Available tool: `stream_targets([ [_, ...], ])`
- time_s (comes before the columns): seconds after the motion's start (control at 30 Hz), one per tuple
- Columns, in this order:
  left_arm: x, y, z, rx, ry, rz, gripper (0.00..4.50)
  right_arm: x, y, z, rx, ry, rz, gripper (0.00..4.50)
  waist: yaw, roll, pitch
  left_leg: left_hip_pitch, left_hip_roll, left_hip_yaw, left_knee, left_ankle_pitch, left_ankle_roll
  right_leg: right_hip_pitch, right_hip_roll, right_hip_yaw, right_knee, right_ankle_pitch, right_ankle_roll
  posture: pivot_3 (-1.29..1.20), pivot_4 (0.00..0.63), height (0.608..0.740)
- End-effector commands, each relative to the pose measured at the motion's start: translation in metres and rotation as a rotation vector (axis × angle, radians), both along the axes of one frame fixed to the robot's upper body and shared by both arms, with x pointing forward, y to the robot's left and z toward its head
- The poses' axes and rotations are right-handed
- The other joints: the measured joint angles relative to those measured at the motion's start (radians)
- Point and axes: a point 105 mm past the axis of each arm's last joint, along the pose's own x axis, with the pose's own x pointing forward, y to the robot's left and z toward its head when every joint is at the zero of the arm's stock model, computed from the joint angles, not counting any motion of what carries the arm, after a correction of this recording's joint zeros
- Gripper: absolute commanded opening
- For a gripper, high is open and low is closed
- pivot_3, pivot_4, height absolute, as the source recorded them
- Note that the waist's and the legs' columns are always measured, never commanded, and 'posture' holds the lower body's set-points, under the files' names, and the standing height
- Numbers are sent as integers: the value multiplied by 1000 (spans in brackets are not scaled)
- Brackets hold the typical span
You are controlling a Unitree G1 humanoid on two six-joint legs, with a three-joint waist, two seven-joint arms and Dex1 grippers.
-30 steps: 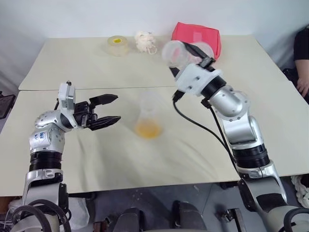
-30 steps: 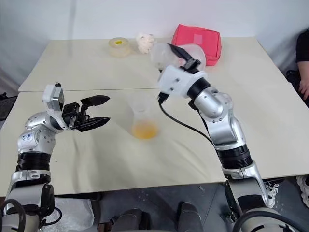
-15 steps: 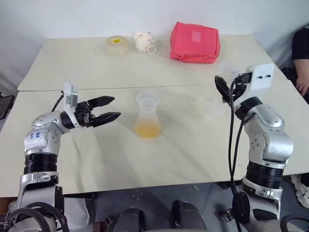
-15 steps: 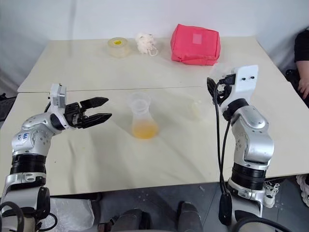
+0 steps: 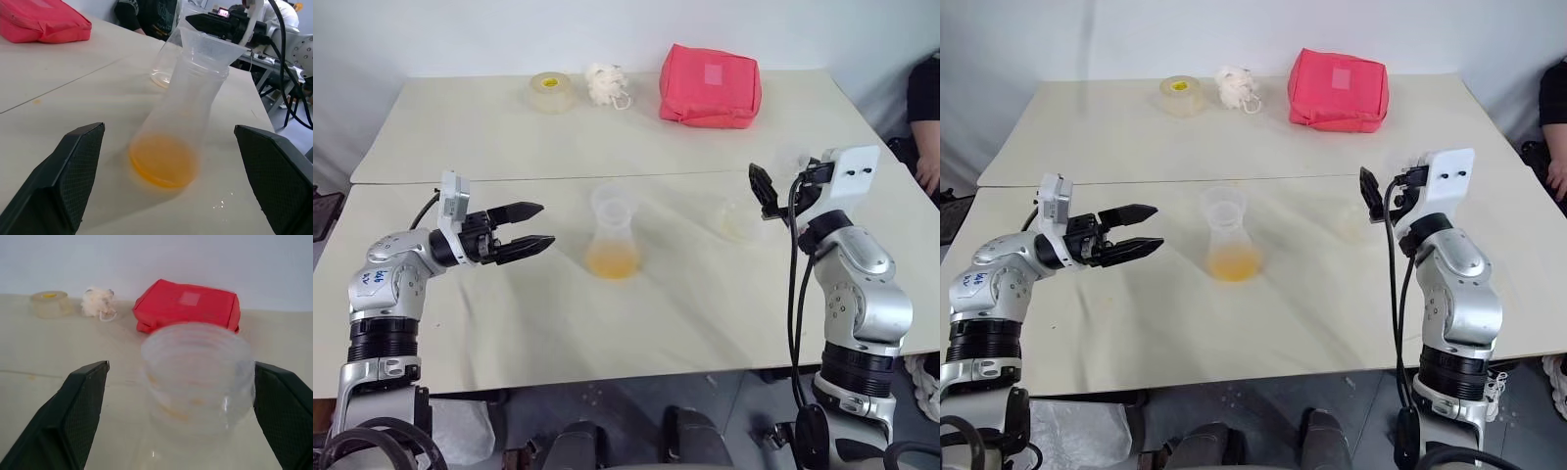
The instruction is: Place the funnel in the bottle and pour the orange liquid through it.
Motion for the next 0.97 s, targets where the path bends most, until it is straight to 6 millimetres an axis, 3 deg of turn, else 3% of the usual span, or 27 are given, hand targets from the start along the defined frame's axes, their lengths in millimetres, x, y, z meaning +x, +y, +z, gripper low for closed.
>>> stream_targets([
  [0.03,-2,0,8,21,-38,-4,4500,-11,-2,32,-11,-124,18,4477,1,0,0,0,0,0,0,0,0,0,0,0,0,0,0,0,150,740],
  [0.27,-7,1,5,45,-69,-40,4500,-23,3,75,27,-254,174,4477,1,0,0,0,0,0,0,0,0,0,0,0,0,0,0,0,150,740],
  [0.4,-7,0,3,56,-70,-44,4500,-38,15,77,-71,-246,354,4477,4,0,0,0,0,0,0,0,0,0,0,0,0,0,0,0,150,740],
  [0.5,-12,4,-3,89,-63,-61,4500,-64,26,55,-236,-165,563,4477,5,0,0,0,0,0,0,0,0,0,0,0,0,0,0,0,150,740],
  [0.63,-17,13,-15,166,-39,-78,4500,-82,18,25,-337,2,698,4477,5,0,1,0,0,3,-1,0,0,0,0,-1,-2,0,0,0,150,740],
  [0.83,-26,36,-27,213,0,-54,4500,-103,-12,-42,-528,233,759,4477,26,-1,1,1,1,6,1,0,1,1,0,1,-4,0,0,0,150,740],
  [0.97,-38,41,-29,209,-10,-54,4500,-105,-18,-57,-498,259,771,4477,26,-1,1,1,2,8,1,0,1,1,-1,1,-4,0,0,0,150,740],
])
